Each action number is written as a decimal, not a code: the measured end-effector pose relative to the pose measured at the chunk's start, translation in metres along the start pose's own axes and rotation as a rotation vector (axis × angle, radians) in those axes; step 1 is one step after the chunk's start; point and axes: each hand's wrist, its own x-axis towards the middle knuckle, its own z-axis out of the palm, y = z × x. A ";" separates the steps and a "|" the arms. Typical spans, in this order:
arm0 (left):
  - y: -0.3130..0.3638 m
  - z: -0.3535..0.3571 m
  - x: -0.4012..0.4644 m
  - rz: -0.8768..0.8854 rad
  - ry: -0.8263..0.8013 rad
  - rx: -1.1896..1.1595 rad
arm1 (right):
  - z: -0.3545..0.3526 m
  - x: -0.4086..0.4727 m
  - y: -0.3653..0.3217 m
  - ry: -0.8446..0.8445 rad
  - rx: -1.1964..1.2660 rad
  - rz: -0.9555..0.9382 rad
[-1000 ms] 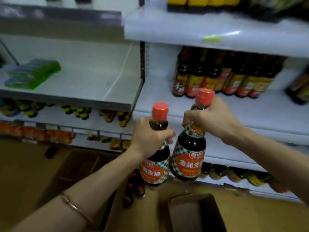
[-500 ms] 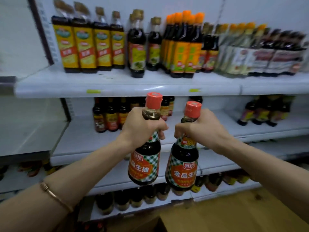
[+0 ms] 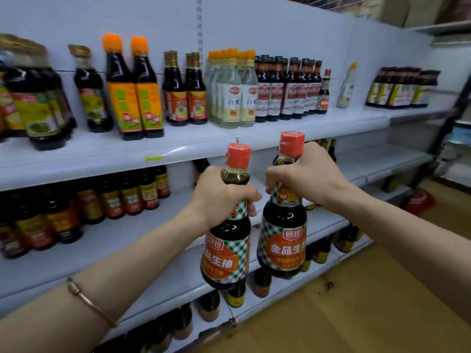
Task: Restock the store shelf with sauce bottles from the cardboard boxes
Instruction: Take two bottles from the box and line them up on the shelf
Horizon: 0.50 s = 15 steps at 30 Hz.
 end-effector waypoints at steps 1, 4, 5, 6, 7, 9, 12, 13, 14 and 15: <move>0.000 0.010 0.010 -0.002 -0.024 0.016 | -0.008 0.004 0.009 0.009 0.012 0.011; -0.002 0.039 0.042 0.002 -0.091 0.046 | -0.029 0.019 0.036 0.042 0.027 0.045; -0.002 0.048 0.053 0.008 -0.110 0.050 | -0.036 0.024 0.045 0.052 0.025 0.054; -0.003 0.058 0.065 0.014 -0.130 0.048 | -0.043 0.030 0.053 0.063 0.017 0.062; -0.004 0.068 0.078 0.019 -0.148 0.040 | -0.051 0.038 0.062 0.075 0.005 0.071; -0.007 0.086 0.105 0.032 -0.175 0.008 | -0.067 0.051 0.079 0.092 -0.024 0.082; -0.011 0.113 0.150 0.080 -0.197 -0.046 | -0.093 0.071 0.100 0.115 -0.086 0.086; -0.011 0.122 0.165 0.094 -0.208 -0.054 | -0.103 0.078 0.107 0.133 -0.106 0.098; -0.012 0.132 0.180 0.105 -0.232 -0.058 | -0.114 0.083 0.113 0.158 -0.121 0.115; -0.010 0.142 0.194 0.116 -0.266 -0.065 | -0.126 0.088 0.118 0.189 -0.131 0.132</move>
